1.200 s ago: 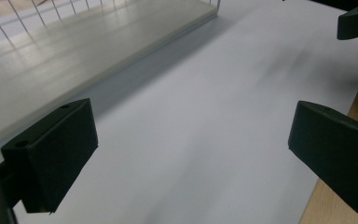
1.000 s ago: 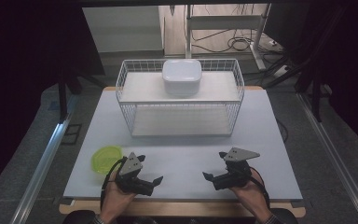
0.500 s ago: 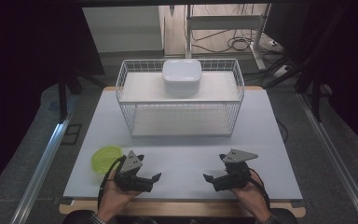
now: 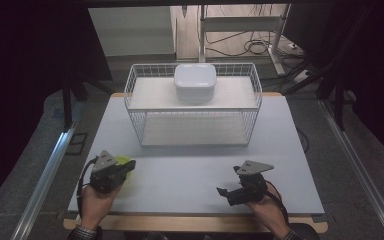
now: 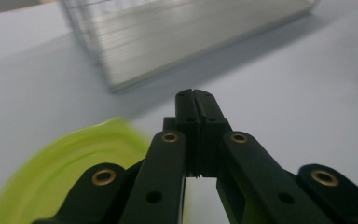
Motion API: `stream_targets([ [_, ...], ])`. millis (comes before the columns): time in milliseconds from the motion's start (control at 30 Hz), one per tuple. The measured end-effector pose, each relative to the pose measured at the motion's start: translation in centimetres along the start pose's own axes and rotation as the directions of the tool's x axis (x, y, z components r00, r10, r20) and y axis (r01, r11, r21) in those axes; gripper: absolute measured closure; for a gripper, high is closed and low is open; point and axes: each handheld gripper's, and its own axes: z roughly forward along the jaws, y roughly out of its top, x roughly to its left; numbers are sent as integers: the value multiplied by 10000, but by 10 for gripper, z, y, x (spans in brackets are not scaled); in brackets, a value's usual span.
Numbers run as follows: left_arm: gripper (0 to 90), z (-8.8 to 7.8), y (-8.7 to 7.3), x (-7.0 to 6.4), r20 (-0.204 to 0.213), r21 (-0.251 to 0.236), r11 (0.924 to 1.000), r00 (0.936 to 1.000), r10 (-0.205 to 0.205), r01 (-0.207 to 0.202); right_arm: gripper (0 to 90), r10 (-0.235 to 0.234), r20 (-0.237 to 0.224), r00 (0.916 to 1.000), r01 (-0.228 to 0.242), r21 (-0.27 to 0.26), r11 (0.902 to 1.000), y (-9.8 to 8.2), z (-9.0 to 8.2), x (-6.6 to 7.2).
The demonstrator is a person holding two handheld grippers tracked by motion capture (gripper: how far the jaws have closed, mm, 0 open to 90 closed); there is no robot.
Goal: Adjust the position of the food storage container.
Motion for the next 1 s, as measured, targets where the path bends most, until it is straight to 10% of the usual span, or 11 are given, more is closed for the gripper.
stream_targets([
  [167,898,-13,-12,27,-679,-104,9972,9949,-748,743,51,-13,28,10000,13,39,10000,0,0,-1],
  [433,898,-31,-38,57,-1886,-78,9863,9684,-1632,1647,57,-45,66,10000,44,167,9999,0,1,0],
  [733,897,-27,-49,65,-2487,736,9749,9505,-1861,2101,61,-148,110,9998,146,249,9996,-1,2,1],
  [1000,896,-21,-51,63,-2443,998,9688,9495,-1971,2268,64,-196,84,9998,194,293,9994,-1,4,1],
])
